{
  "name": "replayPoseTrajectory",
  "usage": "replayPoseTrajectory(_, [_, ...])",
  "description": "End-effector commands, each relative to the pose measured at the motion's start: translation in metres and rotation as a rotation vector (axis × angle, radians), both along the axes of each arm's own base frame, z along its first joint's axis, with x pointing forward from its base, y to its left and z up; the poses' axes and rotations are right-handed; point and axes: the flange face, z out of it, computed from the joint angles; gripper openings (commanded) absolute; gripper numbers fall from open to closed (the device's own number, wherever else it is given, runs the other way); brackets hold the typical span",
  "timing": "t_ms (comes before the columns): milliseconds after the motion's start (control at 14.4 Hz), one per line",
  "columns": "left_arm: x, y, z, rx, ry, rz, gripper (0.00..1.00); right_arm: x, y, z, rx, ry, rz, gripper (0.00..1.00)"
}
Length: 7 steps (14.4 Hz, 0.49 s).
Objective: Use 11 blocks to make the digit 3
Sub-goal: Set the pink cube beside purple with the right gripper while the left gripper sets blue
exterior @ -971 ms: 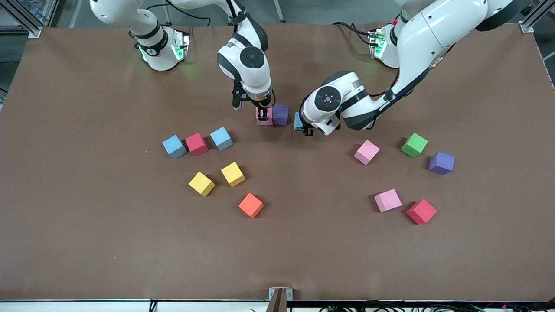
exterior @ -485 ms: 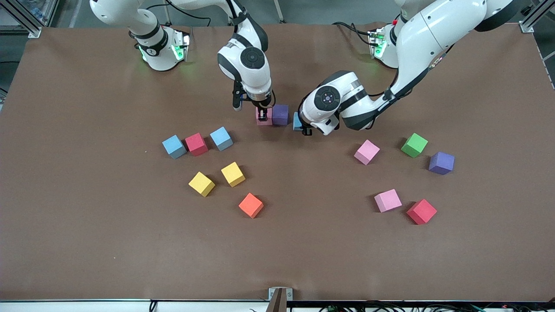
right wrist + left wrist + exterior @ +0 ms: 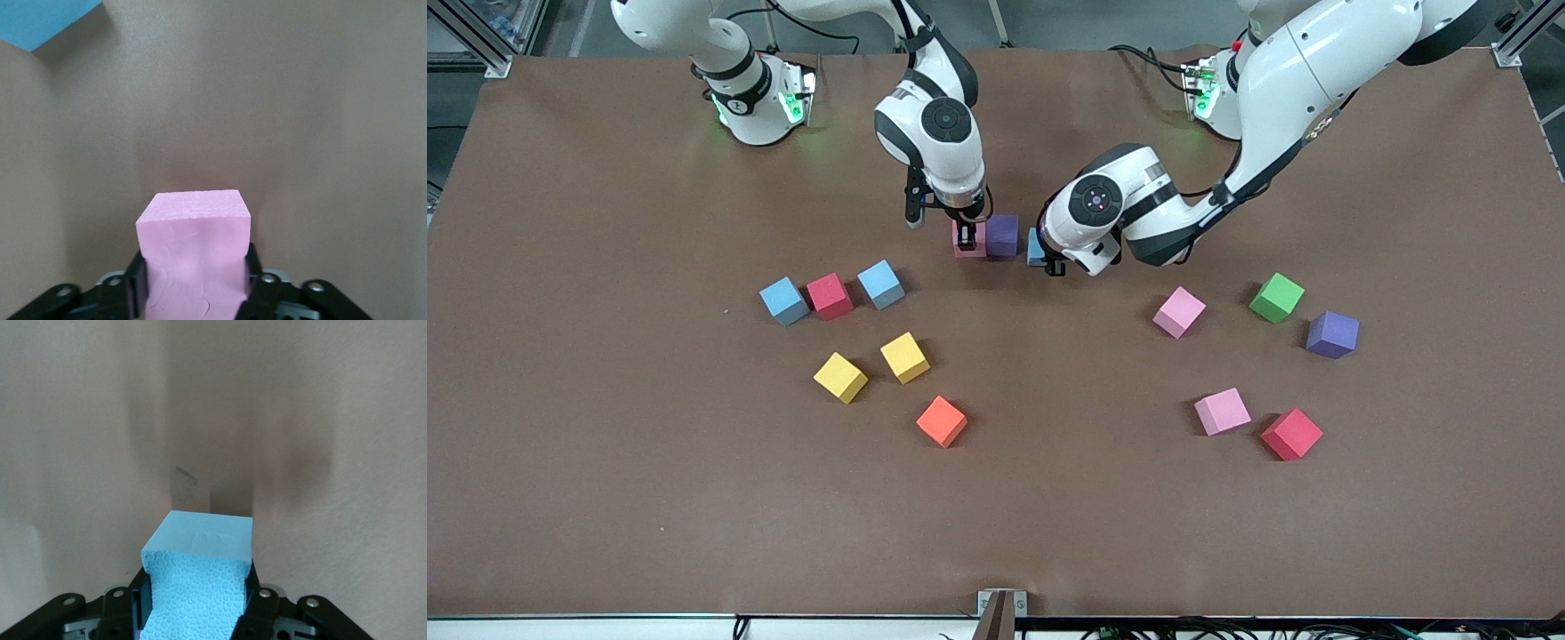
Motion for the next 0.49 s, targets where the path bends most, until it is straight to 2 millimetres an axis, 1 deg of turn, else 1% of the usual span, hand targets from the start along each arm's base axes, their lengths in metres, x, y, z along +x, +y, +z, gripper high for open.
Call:
replayPoseTrajectory(0, [-0.0131,-0.0092,-0.0008,0.009,0.018,-0.008,0.28,-0.0044,0.0064,-0.0054,-0.007,0.002,-0.003,1.0])
replayPoseTrajectory(139, [-0.0147,-0.0076,-0.0023,0.025,0.028,-0.016,0.28,-0.004,0.0056,-0.005,-0.01,0.005,-0.003,1.0])
replayPoseTrajectory(277, [-0.0215,-0.0115,-0.0034,0.03,0.031,-0.031,0.28,-0.0033,0.0051,-0.0043,-0.01,0.005,-0.003,1.0])
replayPoseTrajectory(416, [-0.0204,-0.0117,-0.0026,0.029,0.031,-0.027,0.28,-0.0021,0.0042,-0.0027,-0.017,0.01,0.0,1.0])
